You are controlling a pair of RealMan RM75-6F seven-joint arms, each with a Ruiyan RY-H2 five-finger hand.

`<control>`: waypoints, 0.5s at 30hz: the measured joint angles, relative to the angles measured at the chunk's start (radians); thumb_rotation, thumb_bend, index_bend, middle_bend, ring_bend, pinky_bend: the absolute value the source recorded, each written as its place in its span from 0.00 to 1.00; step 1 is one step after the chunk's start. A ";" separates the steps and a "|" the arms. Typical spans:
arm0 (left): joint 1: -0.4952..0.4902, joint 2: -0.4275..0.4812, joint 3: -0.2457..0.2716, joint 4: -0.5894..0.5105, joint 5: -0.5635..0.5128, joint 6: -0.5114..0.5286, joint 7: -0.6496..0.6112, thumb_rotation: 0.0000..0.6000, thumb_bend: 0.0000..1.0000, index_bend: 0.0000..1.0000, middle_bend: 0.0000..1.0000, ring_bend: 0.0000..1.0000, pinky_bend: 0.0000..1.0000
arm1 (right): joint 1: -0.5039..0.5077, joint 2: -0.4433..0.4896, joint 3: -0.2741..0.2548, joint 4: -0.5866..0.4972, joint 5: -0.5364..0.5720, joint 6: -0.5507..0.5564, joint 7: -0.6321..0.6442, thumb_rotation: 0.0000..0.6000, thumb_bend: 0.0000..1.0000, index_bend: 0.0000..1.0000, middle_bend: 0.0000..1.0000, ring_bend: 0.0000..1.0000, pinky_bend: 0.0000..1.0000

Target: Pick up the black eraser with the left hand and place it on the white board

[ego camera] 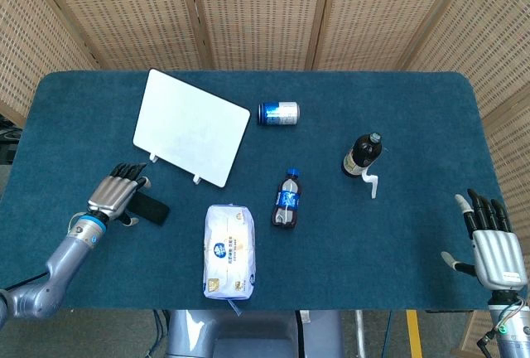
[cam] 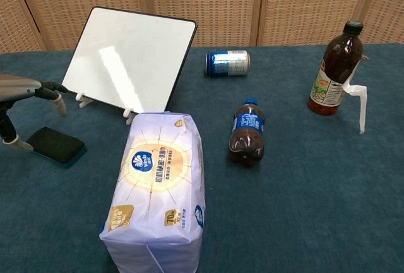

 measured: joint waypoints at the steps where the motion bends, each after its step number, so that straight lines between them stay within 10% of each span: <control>1: -0.009 -0.003 0.004 0.001 -0.011 0.000 0.013 1.00 0.17 0.27 0.00 0.00 0.00 | 0.000 0.000 0.000 0.001 -0.001 0.001 0.003 1.00 0.00 0.00 0.00 0.00 0.00; 15: -0.081 -0.056 0.061 0.025 -0.117 0.004 0.109 1.00 0.18 0.29 0.00 0.00 0.00 | -0.005 0.005 0.007 0.013 0.000 0.011 0.042 1.00 0.00 0.00 0.00 0.00 0.00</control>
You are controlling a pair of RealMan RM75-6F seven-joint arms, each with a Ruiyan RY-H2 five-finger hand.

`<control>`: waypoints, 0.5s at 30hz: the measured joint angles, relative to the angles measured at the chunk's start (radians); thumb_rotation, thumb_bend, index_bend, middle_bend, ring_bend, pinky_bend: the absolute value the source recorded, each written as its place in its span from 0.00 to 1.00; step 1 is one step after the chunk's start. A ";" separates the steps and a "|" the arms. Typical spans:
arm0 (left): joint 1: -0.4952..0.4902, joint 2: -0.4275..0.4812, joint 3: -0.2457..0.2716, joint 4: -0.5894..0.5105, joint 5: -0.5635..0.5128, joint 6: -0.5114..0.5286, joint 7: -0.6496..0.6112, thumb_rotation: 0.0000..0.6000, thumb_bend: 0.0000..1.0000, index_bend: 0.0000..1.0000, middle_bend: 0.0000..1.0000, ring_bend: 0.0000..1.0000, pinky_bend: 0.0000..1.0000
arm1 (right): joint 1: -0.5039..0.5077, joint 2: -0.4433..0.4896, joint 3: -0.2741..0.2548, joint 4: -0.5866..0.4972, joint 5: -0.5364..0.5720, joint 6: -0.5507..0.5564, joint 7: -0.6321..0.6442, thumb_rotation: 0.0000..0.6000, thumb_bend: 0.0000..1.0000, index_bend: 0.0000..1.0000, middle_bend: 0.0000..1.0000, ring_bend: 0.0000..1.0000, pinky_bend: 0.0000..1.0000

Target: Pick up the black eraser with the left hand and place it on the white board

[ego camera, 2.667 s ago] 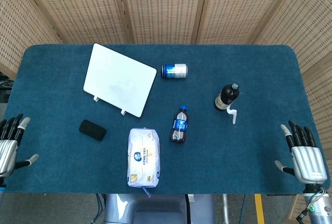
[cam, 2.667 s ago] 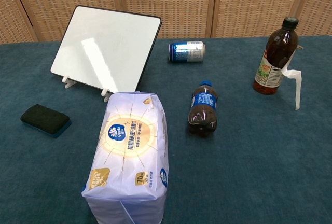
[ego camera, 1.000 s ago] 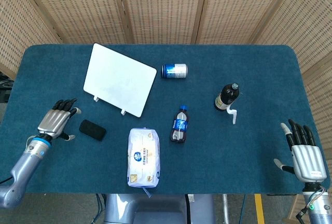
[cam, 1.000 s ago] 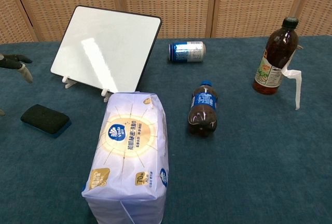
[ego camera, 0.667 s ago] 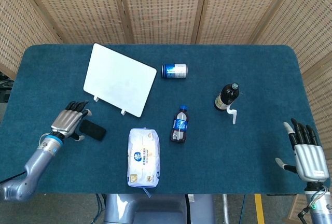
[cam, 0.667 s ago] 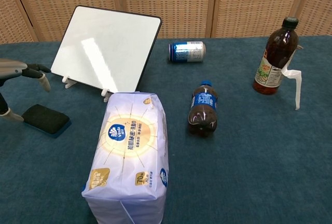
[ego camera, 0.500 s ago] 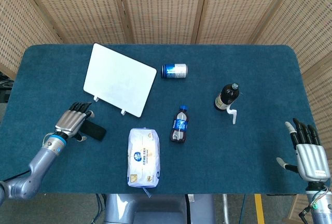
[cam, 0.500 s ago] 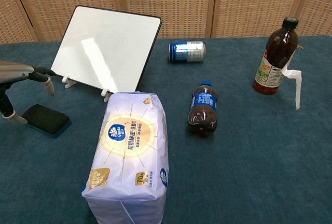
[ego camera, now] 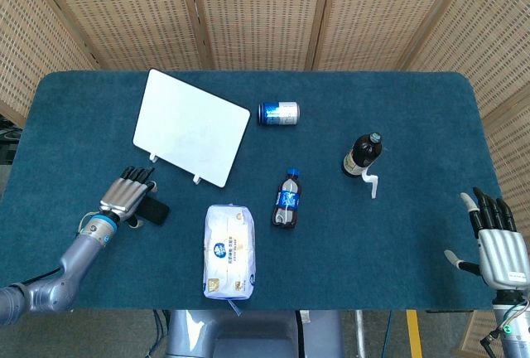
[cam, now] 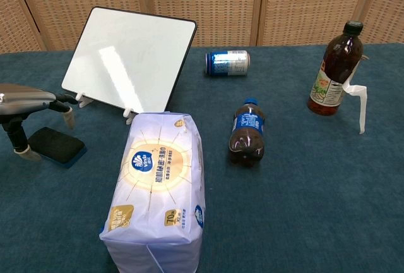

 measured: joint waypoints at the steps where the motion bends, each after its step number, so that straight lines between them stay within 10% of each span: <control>1: -0.002 -0.005 0.003 0.002 -0.002 0.004 0.003 1.00 0.19 0.30 0.00 0.00 0.00 | 0.000 0.000 0.000 0.001 0.000 0.001 0.002 1.00 0.00 0.00 0.00 0.00 0.00; 15: -0.022 -0.039 0.035 0.017 -0.041 0.031 0.026 1.00 0.27 0.37 0.00 0.00 0.00 | -0.006 0.000 0.006 0.009 -0.004 0.017 0.032 1.00 0.00 0.00 0.00 0.00 0.00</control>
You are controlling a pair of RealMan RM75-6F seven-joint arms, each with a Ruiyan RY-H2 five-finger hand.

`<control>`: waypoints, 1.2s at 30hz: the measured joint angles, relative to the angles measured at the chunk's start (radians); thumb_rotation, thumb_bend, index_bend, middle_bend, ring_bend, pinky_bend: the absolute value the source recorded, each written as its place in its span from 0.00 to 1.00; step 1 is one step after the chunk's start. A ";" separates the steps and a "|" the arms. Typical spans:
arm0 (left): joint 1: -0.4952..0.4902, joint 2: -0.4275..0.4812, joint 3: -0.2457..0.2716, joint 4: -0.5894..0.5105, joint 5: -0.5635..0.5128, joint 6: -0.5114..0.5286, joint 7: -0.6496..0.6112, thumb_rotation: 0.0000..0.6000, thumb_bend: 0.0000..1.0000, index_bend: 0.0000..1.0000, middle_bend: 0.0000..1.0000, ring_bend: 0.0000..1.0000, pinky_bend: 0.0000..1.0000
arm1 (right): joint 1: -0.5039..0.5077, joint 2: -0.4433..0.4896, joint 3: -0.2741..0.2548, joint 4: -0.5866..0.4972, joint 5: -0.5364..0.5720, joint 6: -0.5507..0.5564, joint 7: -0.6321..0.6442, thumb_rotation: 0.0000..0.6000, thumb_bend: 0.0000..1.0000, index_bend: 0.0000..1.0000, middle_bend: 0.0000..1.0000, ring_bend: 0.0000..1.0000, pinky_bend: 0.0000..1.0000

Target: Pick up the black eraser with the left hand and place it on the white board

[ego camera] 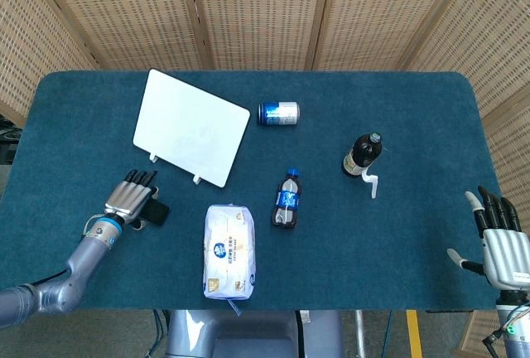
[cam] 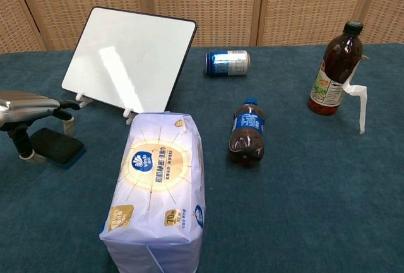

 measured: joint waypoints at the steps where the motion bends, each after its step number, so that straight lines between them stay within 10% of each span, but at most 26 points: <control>1: 0.000 -0.004 0.003 0.006 0.002 0.003 0.000 1.00 0.30 0.39 0.00 0.00 0.00 | 0.000 0.000 0.000 0.001 -0.002 0.002 0.003 1.00 0.00 0.00 0.00 0.00 0.00; 24: 0.063 -0.038 -0.074 0.076 0.286 0.273 -0.175 1.00 0.35 0.51 0.00 0.00 0.00 | -0.001 -0.002 -0.001 0.005 -0.013 0.006 0.020 1.00 0.00 0.00 0.00 0.00 0.00; 36: 0.008 -0.207 -0.195 0.393 0.364 0.377 -0.213 1.00 0.34 0.51 0.00 0.00 0.00 | 0.016 -0.013 0.004 0.027 0.018 -0.042 0.037 1.00 0.00 0.00 0.00 0.00 0.00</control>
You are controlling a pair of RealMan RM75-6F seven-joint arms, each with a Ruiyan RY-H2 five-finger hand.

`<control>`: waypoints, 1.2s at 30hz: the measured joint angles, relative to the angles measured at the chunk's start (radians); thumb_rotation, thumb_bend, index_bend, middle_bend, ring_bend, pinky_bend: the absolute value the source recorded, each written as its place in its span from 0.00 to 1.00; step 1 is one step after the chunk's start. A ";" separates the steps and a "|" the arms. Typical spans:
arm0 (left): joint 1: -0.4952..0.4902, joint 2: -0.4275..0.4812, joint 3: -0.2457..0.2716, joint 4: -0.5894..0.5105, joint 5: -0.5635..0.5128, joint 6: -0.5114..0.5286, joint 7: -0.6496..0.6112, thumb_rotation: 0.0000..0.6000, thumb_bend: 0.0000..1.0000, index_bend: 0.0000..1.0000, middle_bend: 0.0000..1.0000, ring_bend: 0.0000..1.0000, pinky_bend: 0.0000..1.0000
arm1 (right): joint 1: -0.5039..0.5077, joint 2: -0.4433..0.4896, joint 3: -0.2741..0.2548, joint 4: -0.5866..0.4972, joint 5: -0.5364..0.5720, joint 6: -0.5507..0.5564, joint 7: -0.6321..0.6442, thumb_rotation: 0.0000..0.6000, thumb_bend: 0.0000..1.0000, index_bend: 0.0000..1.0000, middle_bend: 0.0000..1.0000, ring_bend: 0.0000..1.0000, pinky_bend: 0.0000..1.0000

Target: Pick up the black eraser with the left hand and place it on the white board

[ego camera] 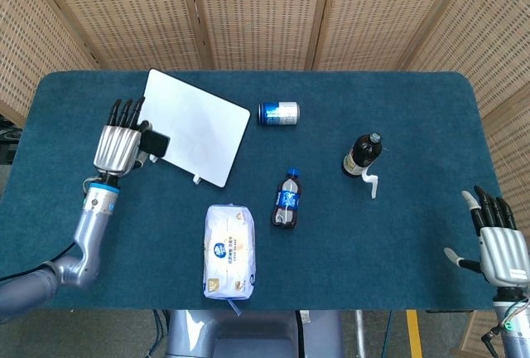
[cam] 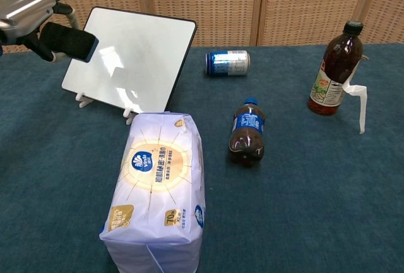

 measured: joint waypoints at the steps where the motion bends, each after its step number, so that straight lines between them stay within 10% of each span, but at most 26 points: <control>1: -0.011 -0.023 -0.008 0.041 0.008 0.004 -0.002 1.00 0.34 0.51 0.00 0.00 0.00 | 0.001 -0.001 0.000 0.002 0.001 -0.003 0.001 1.00 0.00 0.00 0.00 0.00 0.00; 19: -0.190 -0.311 -0.067 0.504 0.078 -0.088 -0.078 1.00 0.32 0.54 0.00 0.00 0.00 | 0.015 -0.007 0.006 0.032 0.021 -0.035 0.043 1.00 0.00 0.00 0.00 0.00 0.00; 36: -0.250 -0.395 -0.082 0.666 0.093 -0.164 -0.143 1.00 0.29 0.54 0.00 0.00 0.00 | 0.022 -0.019 0.008 0.048 0.017 -0.035 0.056 1.00 0.00 0.00 0.00 0.00 0.00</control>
